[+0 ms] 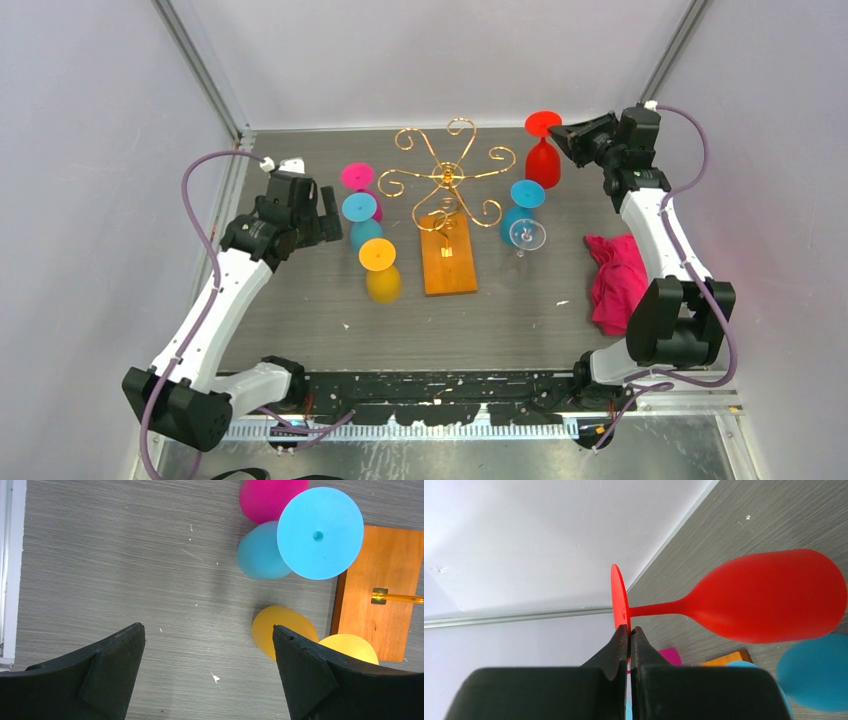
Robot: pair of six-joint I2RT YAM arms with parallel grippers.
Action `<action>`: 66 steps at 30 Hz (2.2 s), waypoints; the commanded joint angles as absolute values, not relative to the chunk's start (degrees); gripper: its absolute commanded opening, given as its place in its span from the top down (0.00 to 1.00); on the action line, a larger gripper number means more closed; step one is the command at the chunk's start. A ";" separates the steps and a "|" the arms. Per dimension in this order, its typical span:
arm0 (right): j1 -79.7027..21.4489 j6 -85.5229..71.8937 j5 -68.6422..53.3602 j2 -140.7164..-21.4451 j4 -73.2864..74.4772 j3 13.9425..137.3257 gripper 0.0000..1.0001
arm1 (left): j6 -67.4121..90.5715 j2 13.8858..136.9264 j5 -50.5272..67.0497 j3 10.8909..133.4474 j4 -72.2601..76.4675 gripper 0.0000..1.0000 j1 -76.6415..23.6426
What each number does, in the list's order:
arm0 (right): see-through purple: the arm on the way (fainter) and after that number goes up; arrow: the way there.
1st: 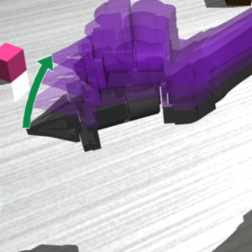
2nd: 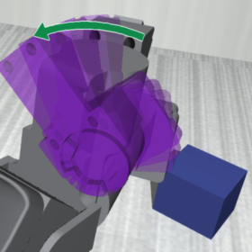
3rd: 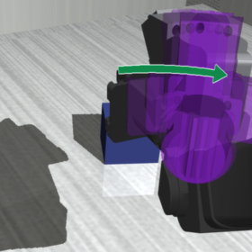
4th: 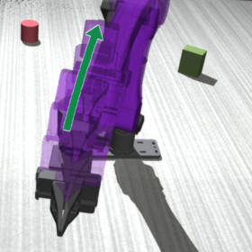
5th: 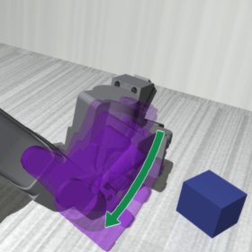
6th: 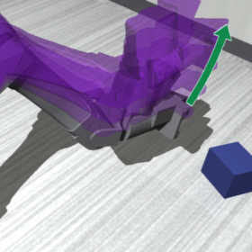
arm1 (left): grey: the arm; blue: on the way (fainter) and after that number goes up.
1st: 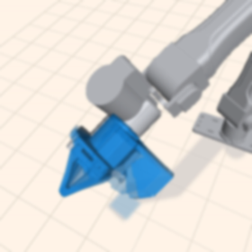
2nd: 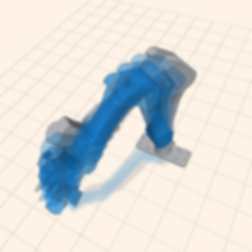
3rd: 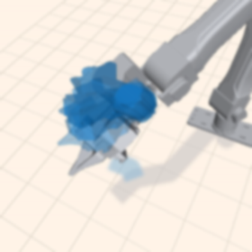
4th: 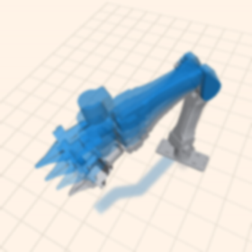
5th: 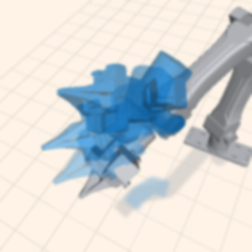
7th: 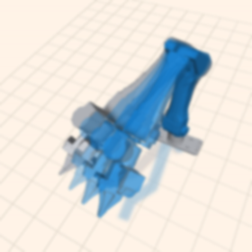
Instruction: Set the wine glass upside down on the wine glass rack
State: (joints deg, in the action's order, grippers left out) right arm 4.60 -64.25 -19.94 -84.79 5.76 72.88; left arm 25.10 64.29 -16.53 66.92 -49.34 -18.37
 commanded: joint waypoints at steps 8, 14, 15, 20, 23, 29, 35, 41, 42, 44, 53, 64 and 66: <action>4.57 -66.63 -21.09 -81.12 1.35 74.22 0.99 | 27.65 61.38 -16.48 64.63 -46.58 0.00 -18.54; 4.57 -67.43 -22.39 -80.92 -1.30 72.80 0.99 | 27.83 60.17 -17.03 64.17 -47.23 0.00 -18.54; 4.57 -67.57 -22.72 -80.91 -1.50 73.04 0.99 | 27.85 60.00 -17.11 64.02 -47.28 0.00 -18.54; 4.57 -68.86 -24.74 -80.99 -2.38 74.47 0.99 | 28.82 59.29 -16.67 63.36 -46.99 0.00 -18.54; 4.36 -69.44 -25.79 -80.87 -2.33 75.41 0.99 | 29.62 58.95 -16.28 62.98 -46.57 0.00 -18.54; 2.11 -69.80 -26.41 -80.21 -1.01 77.47 0.99 | 30.22 58.37 -15.52 62.65 -45.88 0.02 -18.54; -2.84 -69.17 -25.33 -80.24 1.82 80.10 0.99 | 30.51 58.01 -15.21 62.32 -45.61 0.02 -18.54; -7.18 -67.82 -23.53 -78.91 4.13 80.45 0.99 | 30.64 57.66 -15.03 62.31 -45.76 0.03 -18.54; -7.85 -67.66 -23.39 -78.57 4.50 80.39 0.99 | 30.66 57.58 -14.96 62.43 -45.79 0.03 -18.54; -8.78 -67.23 -23.02 -77.75 5.29 80.02 0.99 | 30.62 57.48 -14.86 62.51 -45.77 0.03 -18.54; -10.65 -66.09 -22.15 -73.13 8.45 77.71 0.99 | 31.08 57.05 -13.72 62.75 -45.82 0.05 -18.54; -11.89 -65.30 -21.38 -72.36 9.89 78.09 0.99 | 31.50 56.33 -12.76 62.62 -46.05 0.06 -18.63; -11.86 -65.20 -21.07 -73.39 9.36 78.45 0.99 | 31.58 56.17 -12.74 62.47 -46.13 0.06 -18.63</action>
State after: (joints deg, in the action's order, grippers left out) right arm -11.64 -66.11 -21.91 -73.01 11.27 77.21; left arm 31.11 57.71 -13.47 62.50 -48.23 -18.37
